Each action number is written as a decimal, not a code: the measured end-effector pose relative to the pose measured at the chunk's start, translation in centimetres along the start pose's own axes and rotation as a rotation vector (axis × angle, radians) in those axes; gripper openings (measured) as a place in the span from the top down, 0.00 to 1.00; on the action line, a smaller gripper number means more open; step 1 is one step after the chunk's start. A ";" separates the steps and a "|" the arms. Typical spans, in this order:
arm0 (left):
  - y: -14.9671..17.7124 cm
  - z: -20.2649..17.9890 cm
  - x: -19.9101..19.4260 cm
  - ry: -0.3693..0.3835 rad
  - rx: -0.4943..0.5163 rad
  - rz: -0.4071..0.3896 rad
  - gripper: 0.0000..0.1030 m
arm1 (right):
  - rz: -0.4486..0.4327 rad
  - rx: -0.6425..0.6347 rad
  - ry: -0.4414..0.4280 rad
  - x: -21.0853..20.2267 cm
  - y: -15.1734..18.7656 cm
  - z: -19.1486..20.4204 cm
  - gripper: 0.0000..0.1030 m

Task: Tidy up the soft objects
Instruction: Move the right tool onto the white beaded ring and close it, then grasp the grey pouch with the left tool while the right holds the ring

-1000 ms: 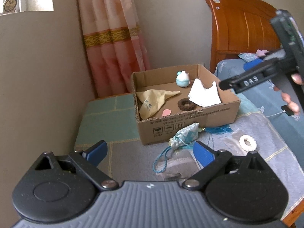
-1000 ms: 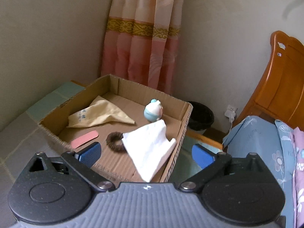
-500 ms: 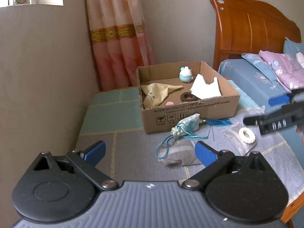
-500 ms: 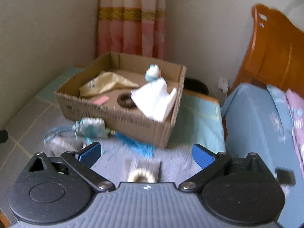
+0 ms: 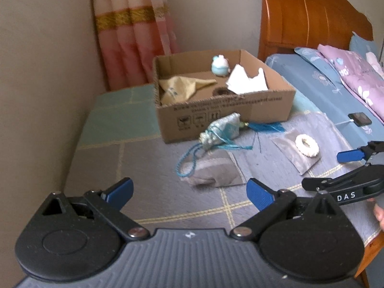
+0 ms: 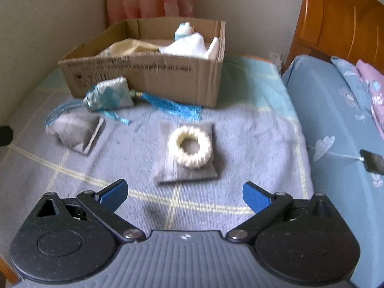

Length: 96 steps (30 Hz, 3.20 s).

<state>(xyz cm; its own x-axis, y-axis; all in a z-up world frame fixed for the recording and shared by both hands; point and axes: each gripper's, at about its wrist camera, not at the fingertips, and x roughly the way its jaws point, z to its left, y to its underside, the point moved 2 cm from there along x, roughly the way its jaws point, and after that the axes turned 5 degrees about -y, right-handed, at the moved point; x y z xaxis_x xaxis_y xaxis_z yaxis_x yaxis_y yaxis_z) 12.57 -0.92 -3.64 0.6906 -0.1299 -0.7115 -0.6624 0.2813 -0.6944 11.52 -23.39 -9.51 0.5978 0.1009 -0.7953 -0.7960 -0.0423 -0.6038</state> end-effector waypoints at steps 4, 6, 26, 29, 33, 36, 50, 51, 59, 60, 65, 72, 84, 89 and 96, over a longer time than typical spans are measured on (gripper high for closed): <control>0.1 -0.8 1.2 0.015 0.018 0.028 0.03 | -0.016 0.003 -0.003 0.3 0.2 -0.3 0.00; 0.1 -1.1 1.7 0.021 0.025 0.039 0.03 | -0.039 0.012 -0.017 0.1 -0.1 -0.6 0.00; 0.0 -2.9 8.6 0.049 -0.016 0.132 0.03 | -0.145 -0.006 -0.075 0.9 -1.2 -1.6 0.08; 0.0 -3.1 9.3 0.042 -0.028 0.145 0.03 | -0.149 -0.005 -0.080 0.9 -1.3 -1.7 0.12; -0.1 -3.2 9.5 0.039 -0.029 0.135 0.02 | -0.159 -0.006 -0.087 0.9 -1.5 -1.8 0.21; -0.2 -3.1 9.6 0.039 -0.028 0.134 0.02 | -0.159 -0.015 -0.090 1.0 -1.7 -1.7 0.24; -0.1 -3.0 9.5 0.031 -0.027 0.123 0.02 | -0.156 -0.026 -0.081 1.4 -1.8 -1.4 0.55; -0.2 -3.0 9.5 0.022 -0.028 0.117 0.02 | -0.157 -0.028 -0.080 1.4 -1.9 -1.4 0.56; -0.3 -3.3 9.5 -0.020 -0.032 0.082 0.02 | -0.153 -0.036 -0.080 1.2 -1.7 -1.2 0.58; -0.3 -3.4 9.6 -0.034 -0.028 0.074 0.02 | -0.153 -0.037 -0.080 1.2 -1.7 -1.2 0.58; -0.7 -3.8 9.8 -0.037 -0.056 0.074 0.02 | -0.152 -0.040 -0.080 1.2 -1.7 -1.2 0.58; -1.0 -4.7 10.0 -0.091 -0.093 0.065 0.09 | -0.152 -0.040 -0.081 1.2 -1.7 -1.2 0.58; -0.3 -4.5 8.3 -0.070 -0.081 0.031 0.45 | -0.162 -0.045 -0.083 0.9 -1.7 -1.3 0.58; 0.3 -4.1 7.3 -0.060 -0.060 0.043 0.46 | -0.166 -0.047 -0.082 0.5 -1.7 -1.4 0.58; 1.1 -3.4 5.7 -0.059 -0.032 0.045 0.43 | -0.173 -0.057 -0.085 0.1 -1.8 -1.1 0.58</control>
<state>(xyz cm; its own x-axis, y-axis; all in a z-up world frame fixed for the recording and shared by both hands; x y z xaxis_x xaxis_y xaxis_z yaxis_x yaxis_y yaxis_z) 14.79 -4.59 -8.81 0.6748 -0.0617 -0.7354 -0.7016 0.2552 -0.6653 13.12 -24.37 -8.59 0.7131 0.1945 -0.6735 -0.6743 -0.0727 -0.7349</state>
